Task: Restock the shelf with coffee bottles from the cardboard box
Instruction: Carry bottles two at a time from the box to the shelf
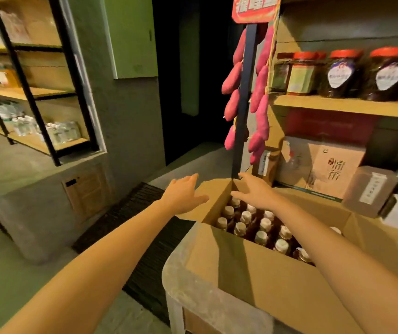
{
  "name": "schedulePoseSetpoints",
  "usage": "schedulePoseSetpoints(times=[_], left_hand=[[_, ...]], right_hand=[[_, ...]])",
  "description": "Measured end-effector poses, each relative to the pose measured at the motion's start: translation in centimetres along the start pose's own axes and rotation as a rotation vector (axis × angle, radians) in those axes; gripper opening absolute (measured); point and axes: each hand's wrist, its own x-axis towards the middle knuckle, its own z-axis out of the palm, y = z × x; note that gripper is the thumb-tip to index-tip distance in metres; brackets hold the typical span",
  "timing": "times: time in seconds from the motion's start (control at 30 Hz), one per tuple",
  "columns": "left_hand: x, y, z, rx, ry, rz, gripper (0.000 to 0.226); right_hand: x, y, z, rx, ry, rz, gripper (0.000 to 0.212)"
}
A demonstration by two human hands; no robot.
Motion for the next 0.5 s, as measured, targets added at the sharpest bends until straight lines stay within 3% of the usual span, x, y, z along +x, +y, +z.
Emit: schedulePoseSetpoints(times=[0.17,0.3,0.5], left_hand=[[7.0,2.0,3.5,-0.089,-0.072,0.103,0.066],[10.9,3.2,6.2,-0.086,-0.029,0.231,0.046],[13.9,6.4,11.2,-0.449,-0.293,0.216,0.063]], right_hand=[[2.5,4.1,0.6,0.093,0.081,0.246,0.067],[2.7,7.6,1.2,0.121,0.16,0.429,0.064],[2.4,11.4,2.7,0.182,0.236,0.668,0.053]])
